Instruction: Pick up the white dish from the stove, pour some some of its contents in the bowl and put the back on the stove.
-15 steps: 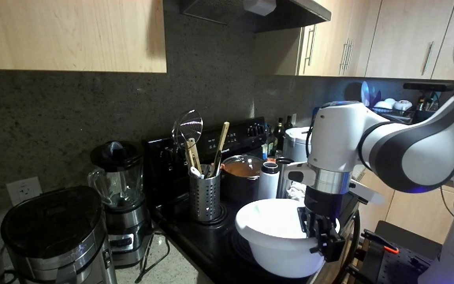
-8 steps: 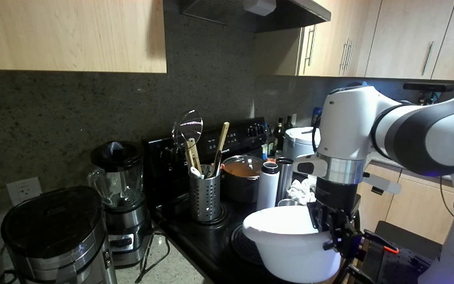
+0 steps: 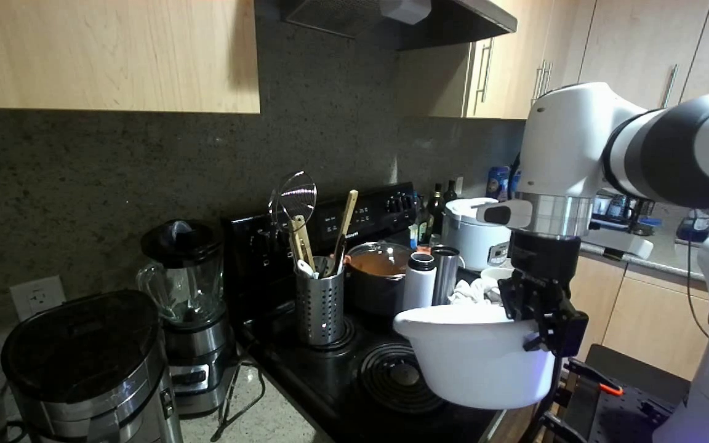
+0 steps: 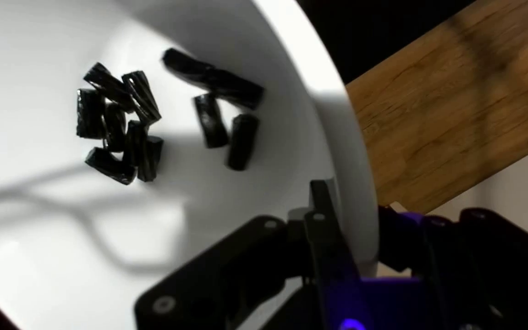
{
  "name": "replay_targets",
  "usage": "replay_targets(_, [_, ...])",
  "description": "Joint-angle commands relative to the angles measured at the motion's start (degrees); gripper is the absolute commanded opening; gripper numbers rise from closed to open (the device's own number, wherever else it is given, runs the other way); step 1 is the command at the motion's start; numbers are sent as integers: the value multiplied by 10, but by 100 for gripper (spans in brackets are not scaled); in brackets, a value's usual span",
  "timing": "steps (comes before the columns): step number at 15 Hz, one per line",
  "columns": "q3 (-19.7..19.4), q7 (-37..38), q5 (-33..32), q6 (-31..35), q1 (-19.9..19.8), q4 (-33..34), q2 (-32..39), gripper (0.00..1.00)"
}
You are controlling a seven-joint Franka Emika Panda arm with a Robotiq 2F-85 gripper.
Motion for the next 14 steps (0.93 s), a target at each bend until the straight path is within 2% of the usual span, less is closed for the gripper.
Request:
replay_targets(1, [-15,16,-4,-67,-12,1,-62,2])
replay_targets(6, [-28,45,-13,-143,-45,-2,-129,2])
replay_targets(10, [-39,85,-36,-193,-91,1,-169,2])
replay_targets(14, [-69,95,-64,-232,-143,20,-179,2])
